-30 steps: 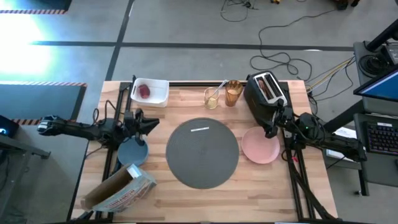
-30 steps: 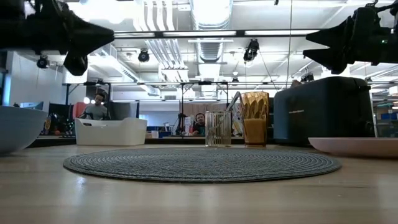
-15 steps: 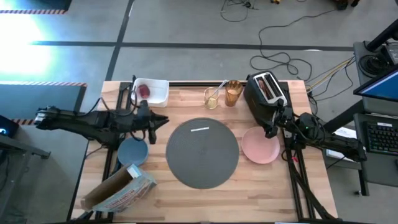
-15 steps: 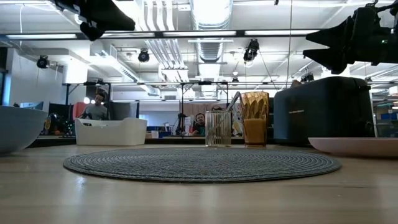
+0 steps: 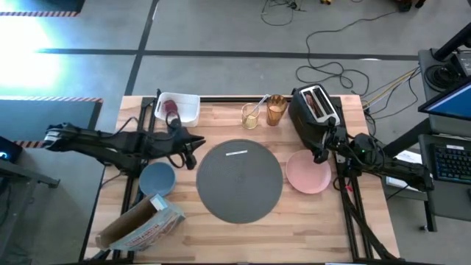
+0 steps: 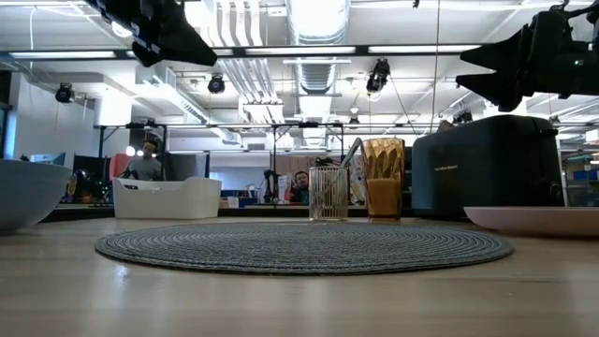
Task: Arrange a breakfast setting
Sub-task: Move the white bin with apple from top left to the bottom right of the table
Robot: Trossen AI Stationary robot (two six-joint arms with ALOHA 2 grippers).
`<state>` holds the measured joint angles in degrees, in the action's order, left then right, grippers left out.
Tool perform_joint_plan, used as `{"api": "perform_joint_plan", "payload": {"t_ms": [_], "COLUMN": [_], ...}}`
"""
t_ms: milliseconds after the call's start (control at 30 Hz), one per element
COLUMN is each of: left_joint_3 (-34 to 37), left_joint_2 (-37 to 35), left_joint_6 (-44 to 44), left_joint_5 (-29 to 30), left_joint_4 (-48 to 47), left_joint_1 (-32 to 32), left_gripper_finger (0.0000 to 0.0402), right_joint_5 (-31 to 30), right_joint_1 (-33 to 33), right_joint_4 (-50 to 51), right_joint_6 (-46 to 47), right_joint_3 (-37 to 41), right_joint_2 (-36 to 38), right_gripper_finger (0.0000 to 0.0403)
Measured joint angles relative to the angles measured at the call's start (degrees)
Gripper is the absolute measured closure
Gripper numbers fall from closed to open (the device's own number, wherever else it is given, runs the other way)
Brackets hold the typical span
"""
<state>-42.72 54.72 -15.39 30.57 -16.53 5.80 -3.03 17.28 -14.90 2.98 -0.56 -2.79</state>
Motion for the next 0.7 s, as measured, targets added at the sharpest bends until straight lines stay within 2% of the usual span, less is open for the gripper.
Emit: {"api": "perform_joint_plan", "payload": {"t_ms": [100,367,700], "left_joint_3": [0.1,0.2,0.2], "left_joint_2": [1.7,2.3,3.9], "left_joint_6": [-4.2,-4.6,-8.1], "left_joint_5": [3.8,9.6,10.5], "left_joint_4": [-1.1,-1.4,-3.1], "left_joint_1": [-0.1,-0.3,-0.3], "left_gripper_finger": [0.0354,0.0299,0.0249], "right_joint_5": [0.0,0.0,0.0], "right_joint_1": [0.0,0.0,0.0], "right_joint_4": [0.0,0.0,0.0], "right_joint_6": [0.0,0.0,0.0], "right_joint_3": [0.0,0.0,0.0], "right_joint_2": [0.0,0.0,0.0], "right_gripper_finger": [0.0057,0.0057,0.0057]}}
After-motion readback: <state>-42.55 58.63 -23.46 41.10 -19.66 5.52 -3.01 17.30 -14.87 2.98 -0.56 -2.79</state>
